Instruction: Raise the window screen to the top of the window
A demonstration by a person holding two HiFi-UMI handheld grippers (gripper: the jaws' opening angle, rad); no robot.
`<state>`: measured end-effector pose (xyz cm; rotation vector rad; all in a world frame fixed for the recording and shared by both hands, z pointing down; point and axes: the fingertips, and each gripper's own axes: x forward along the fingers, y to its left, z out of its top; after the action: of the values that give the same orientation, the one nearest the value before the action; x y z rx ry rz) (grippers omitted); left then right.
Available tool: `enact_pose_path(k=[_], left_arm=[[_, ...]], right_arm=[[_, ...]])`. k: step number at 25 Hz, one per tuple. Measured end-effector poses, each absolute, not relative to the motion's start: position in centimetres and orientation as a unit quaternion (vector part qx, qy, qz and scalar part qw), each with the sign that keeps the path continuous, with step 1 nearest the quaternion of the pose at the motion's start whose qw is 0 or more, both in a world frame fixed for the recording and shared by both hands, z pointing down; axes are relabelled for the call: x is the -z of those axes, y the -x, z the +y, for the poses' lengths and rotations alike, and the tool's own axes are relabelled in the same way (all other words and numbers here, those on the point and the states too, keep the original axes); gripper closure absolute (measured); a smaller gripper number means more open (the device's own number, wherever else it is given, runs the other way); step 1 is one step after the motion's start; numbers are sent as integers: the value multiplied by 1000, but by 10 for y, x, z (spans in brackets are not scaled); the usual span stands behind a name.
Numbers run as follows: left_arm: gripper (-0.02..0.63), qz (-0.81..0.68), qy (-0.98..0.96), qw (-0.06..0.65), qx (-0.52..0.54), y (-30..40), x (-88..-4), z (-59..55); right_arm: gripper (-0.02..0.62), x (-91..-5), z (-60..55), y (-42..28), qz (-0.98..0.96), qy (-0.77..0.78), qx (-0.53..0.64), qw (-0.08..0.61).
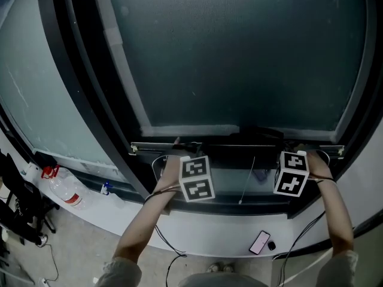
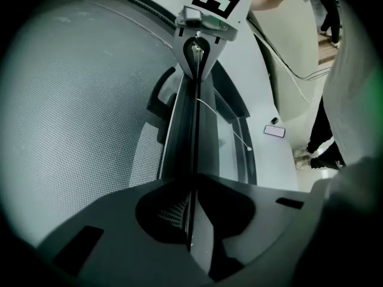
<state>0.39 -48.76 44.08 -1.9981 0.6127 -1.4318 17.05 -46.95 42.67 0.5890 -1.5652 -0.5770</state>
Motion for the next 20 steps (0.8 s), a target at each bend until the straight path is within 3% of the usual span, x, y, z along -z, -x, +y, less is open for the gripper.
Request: enact_pose_path(k=[7, 20], left_arm=[[574, 218, 766, 270, 541, -5, -443, -487], [580, 259, 752, 303, 526, -2, -402, -494]], right_arm=[[577, -427, -465, -168, -699, -220, 205, 649], [577, -385, -469, -166, -703, -263, 241, 615]])
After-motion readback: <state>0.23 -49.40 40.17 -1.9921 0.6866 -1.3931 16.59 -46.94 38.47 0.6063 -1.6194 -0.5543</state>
